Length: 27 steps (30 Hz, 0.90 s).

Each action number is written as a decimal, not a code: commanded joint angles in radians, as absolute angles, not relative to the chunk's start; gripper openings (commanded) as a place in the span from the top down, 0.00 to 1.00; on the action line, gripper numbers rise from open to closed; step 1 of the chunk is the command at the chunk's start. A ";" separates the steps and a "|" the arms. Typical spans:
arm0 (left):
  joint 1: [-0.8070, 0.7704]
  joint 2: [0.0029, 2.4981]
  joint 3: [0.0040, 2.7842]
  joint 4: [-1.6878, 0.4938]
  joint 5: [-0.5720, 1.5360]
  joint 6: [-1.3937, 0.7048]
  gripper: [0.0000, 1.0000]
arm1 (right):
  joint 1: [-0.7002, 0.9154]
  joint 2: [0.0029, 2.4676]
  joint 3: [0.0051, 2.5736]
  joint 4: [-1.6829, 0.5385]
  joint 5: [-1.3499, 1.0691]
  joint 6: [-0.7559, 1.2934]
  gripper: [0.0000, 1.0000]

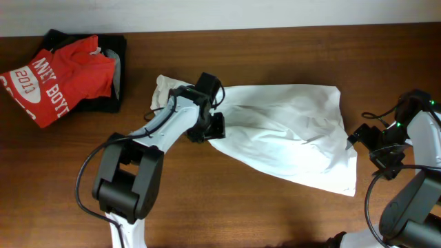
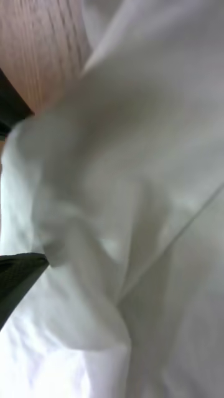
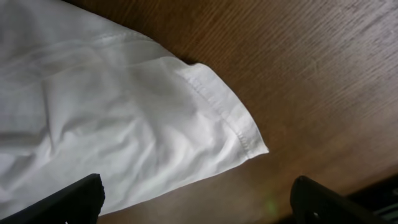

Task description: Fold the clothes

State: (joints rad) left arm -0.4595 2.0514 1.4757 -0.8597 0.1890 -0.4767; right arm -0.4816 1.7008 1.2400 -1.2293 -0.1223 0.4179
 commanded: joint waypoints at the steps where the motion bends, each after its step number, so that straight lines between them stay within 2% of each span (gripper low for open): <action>1: -0.463 2.047 1.471 -0.826 0.206 -0.486 0.81 | -0.475 1.695 1.249 -1.230 -0.124 0.419 0.01; 2: -0.463 2.047 1.482 -0.827 0.228 -0.486 1.00 | -0.475 1.695 1.249 -1.230 -0.124 0.419 0.01; 5: -0.467 2.047 1.665 -0.923 0.299 -0.485 1.00 | -0.475 1.695 1.249 -1.230 -0.124 0.419 0.01; 9: -0.471 2.071 1.695 -0.744 0.189 -0.485 0.98 | -0.475 1.695 1.249 -1.230 -0.124 0.419 0.01; 10: -0.471 2.093 1.695 -0.723 0.189 -0.485 0.73 | -0.475 1.695 1.249 -1.230 -0.124 0.419 0.01; 11: -0.471 2.108 1.695 -0.725 0.190 -0.485 0.40 | -0.475 1.695 1.249 -1.230 -0.124 0.419 0.01; 12: -0.471 2.119 1.695 -0.735 0.189 -0.482 0.27 | -0.475 1.695 1.249 -1.230 -0.124 0.419 0.01; 15: -0.471 2.120 1.695 -0.757 0.189 -0.475 0.19 | -0.475 1.695 1.249 -1.230 -0.124 0.419 0.01; 17: -0.473 2.119 1.695 -0.834 0.210 -0.474 0.22 | -0.475 1.695 1.249 -1.230 -0.124 0.419 0.01; 18: -0.473 2.119 1.698 -0.892 0.221 -0.474 0.29 | -0.475 1.695 1.249 -1.230 -0.124 0.419 0.01; 19: -0.473 2.117 1.710 -0.937 0.220 -0.474 0.31 | -0.475 1.695 1.249 -1.230 -0.124 0.419 0.01; 21: -0.473 2.115 1.732 -1.008 0.216 -0.427 0.32 | -0.475 1.695 1.249 -1.230 -0.124 0.419 0.01; 22: -0.473 2.115 1.732 -1.033 0.186 -0.411 0.33 | -0.475 1.695 1.249 -1.230 -0.124 0.419 0.01; 23: -0.473 2.115 1.732 -1.115 -0.010 -0.410 0.36 | -0.475 1.695 1.249 -1.230 -0.124 0.419 0.01; 25: -0.472 2.115 1.728 -1.151 -0.077 -0.405 0.37 | -0.475 1.695 1.249 -1.230 -0.124 0.419 0.01; 26: -0.476 2.115 1.704 -1.149 -0.076 -0.331 0.41 | -0.475 1.695 1.249 -1.230 -0.124 0.419 0.01; 27: -0.482 2.115 1.679 -1.145 -0.076 -0.319 0.42 | -0.475 1.695 1.249 -1.230 -0.124 0.419 0.01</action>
